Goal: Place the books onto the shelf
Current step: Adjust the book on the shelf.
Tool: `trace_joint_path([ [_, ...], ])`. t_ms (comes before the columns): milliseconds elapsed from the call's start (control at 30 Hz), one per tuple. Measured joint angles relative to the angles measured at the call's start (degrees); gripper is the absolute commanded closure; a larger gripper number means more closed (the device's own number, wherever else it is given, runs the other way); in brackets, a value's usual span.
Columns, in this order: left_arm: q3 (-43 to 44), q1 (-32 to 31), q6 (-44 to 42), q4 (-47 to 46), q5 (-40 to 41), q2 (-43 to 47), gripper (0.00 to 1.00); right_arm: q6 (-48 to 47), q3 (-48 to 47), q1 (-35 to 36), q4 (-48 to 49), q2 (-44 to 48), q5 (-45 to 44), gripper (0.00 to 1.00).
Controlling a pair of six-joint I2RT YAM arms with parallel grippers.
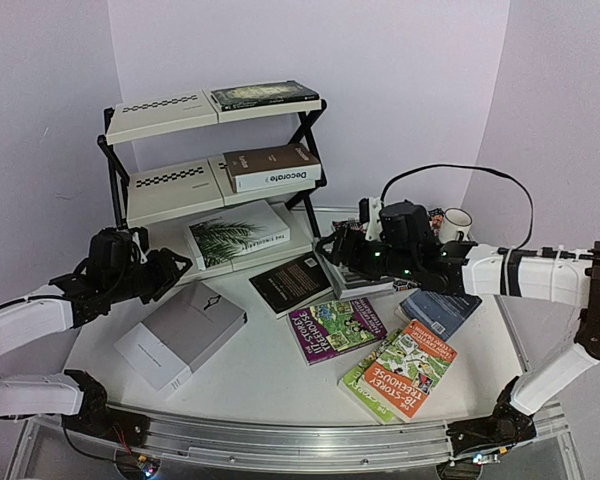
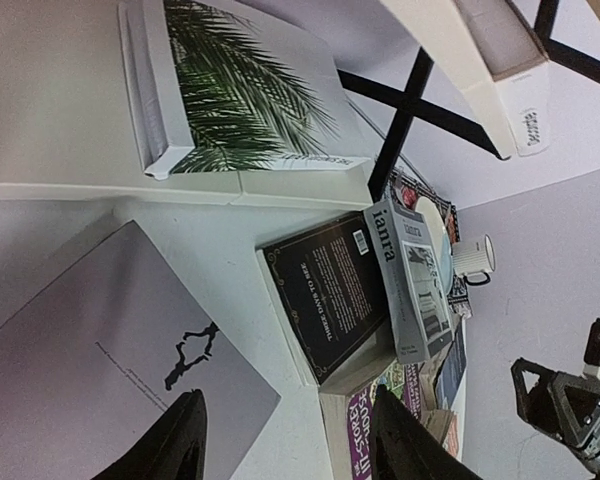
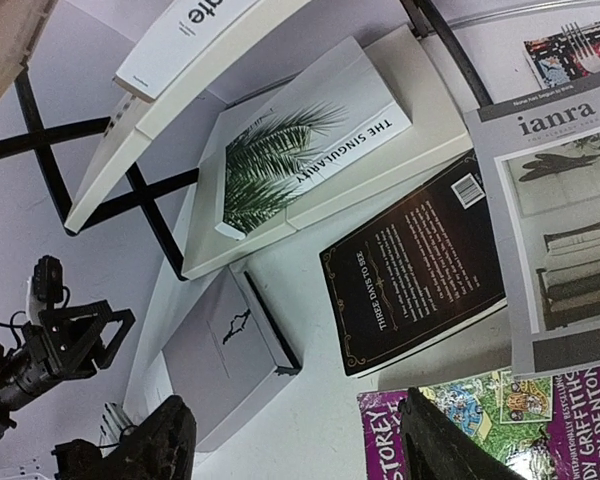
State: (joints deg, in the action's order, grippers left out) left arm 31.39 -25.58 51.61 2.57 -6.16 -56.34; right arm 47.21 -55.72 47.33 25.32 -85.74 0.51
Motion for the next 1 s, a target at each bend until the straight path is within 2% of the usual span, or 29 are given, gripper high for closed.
trace_joint_path([
  [367, -2.24, 9.89, 1.17, -11.91, -5.29, -7.84, 0.53, -2.01, -0.36, -0.06, 0.07, -4.86, 1.82, 0.31],
  [567, -4.62, 12.24, 3.43, -20.9, -7.68, -10.94, 0.59, -0.56, -2.05, -1.91, 3.33, -9.89, 4.62, 0.32],
  [700, -6.1, 13.56, 5.66, -26.51, -9.78, -14.55, 0.57, 2.85, -4.39, -4.21, 7.26, -16.29, 7.34, 0.34],
  [800, -6.83, 14.41, 6.98, -29.49, -10.89, -16.83, 0.55, 5.58, -7.01, -5.53, 10.23, -21.61, 8.64, 0.4],
  [1000, -7.32, 15.09, 8.15, -34.11, -11.64, -19.21, 0.53, 9.88, -12.76, -7.02, 16.69, -31.0, 8.93, 0.43],
])
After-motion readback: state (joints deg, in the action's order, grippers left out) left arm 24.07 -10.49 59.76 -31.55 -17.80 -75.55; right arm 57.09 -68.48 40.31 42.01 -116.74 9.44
